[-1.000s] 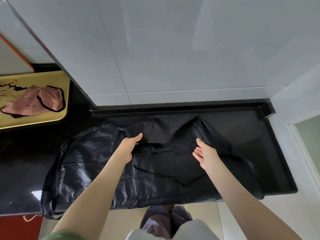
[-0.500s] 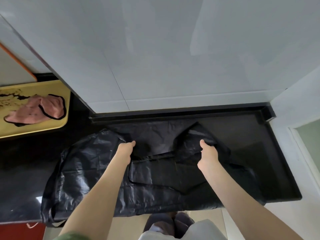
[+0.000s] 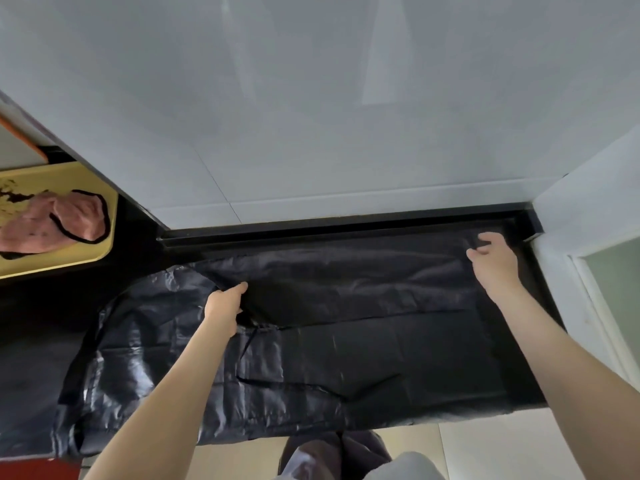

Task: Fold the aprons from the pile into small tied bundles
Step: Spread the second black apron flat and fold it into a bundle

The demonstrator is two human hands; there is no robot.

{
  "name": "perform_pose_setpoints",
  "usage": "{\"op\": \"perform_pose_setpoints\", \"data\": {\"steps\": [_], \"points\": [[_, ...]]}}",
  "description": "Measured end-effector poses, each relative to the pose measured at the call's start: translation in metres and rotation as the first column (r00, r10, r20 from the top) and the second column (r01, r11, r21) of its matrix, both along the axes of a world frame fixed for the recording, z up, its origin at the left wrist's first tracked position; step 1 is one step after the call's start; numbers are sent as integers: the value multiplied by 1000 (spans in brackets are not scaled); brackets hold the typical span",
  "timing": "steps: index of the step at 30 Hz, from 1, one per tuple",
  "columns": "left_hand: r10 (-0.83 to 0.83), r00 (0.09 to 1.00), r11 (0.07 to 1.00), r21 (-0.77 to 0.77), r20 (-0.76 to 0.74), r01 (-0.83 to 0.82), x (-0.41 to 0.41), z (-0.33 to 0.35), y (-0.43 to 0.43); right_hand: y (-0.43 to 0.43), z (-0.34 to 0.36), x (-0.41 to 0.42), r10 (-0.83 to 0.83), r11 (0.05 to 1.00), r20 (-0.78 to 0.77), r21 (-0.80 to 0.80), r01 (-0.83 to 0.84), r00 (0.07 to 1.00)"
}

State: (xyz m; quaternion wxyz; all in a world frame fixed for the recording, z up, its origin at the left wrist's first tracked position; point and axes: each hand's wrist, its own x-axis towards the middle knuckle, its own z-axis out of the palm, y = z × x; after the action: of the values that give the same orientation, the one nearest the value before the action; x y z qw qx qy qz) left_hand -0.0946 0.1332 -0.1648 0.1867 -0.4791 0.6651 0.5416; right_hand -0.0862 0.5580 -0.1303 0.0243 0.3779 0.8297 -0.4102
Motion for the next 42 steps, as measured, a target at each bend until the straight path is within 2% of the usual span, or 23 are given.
{"op": "perform_pose_setpoints", "data": {"steps": [2, 4, 7, 8, 10, 11, 12, 13, 15, 16, 17, 23, 25, 27, 29, 31, 32, 34, 35, 36, 38, 40, 42], "points": [[-182, 983, 953, -244, 23, 182, 4, 0, 3, -12, -6, 1, 113, 959, 36, 258, -119, 993], [-315, 948, 871, -385, 42, 306, 4, 2, 6, -33, -11, 4, 316, 847, 69, 428, -315, 946], [-382, 919, 783, -496, 95, 376, 2, 6, 9, -70, -24, 16, 637, 658, 87, 457, -598, 766], [-431, 892, 686, -593, 137, 422, 4, 5, 10, -81, -32, 22, 709, 586, 138, 430, -687, 691], [-572, 795, 395, -782, 200, 481, 10, 1, 12, -97, -52, 36, 771, 460, 306, 339, -821, 558], [-662, 729, 299, -829, 176, 472, 13, -1, 15, -101, -61, 42, 767, 420, 377, 315, -851, 518], [-764, 634, 251, -850, 120, 464, 17, -3, 20, -103, -68, 48, 758, 393, 417, 323, -861, 502], [-859, 500, 185, -845, 109, 502, 21, -6, 25, -104, -72, 51, 753, 375, 429, 345, -861, 500], [-954, 190, -36, -722, 230, 691, 28, -16, 32, -101, -78, 47, 743, 337, 458, 374, -864, 488], [-957, 78, -132, -661, 279, 739, 30, -23, 32, -98, -78, 41, 740, 326, 472, 372, -869, 480], [-948, 22, -192, -629, 316, 753, 31, -30, 29, -96, -77, 35, 738, 320, 486, 359, -877, 468], [-943, -28, -231, -593, 331, 771, -7, -40, 22, -98, -69, 4, 708, 304, 557, 313, -900, 434], [-940, -45, -256, -611, 338, 749, -13, -41, 20, -102, -71, 3, 679, 312, 577, 334, -890, 454], [-932, -48, -277, -619, 360, 735, -16, -41, 20, -109, -73, 8, 651, 365, 551, 376, -852, 522], [-930, -42, -271, -602, 366, 751, -15, -40, 21, -118, -68, 23, 631, 428, 438, 492, -758, 640], [-947, 16, -205, -643, 321, 738, -9, -39, 24, -125, -65, 41, 651, 428, 305, 608, -668, 695], [-967, 94, -102, -697, 238, 710, -3, -37, 24, -127, -64, 52, 660, 404, 275, 654, -639, 699], [-938, 341, 280, -732, -68, 622, 16, -27, 25, -130, -61, 75, 656, 359, 282, 699, -618, 700], [-855, 467, 480, -684, -225, 550, 30, -20, 24, -131, -59, 85, 644, 358, 283, 709, -608, 710], [-749, 567, 632, -624, -342, 459, 46, -13, 24, -130, -59, 95, 628, 375, 277, 712, -594, 728], [-564, 699, 792, -528, -439, 307, 76, -3, 20, -128, -61, 112, 588, 420, 259, 712, -563, 766], [-419, 795, 864, -461, -438, 201, 103, -1, 13, -127, -61, 128, 561, 456, 241, 708, -539, 792], [-311, 845, 888, -450, -434, 95, 136, -1, 4, -130, -59, 146, 490, 561, 195, 675, -479, 850]]}}
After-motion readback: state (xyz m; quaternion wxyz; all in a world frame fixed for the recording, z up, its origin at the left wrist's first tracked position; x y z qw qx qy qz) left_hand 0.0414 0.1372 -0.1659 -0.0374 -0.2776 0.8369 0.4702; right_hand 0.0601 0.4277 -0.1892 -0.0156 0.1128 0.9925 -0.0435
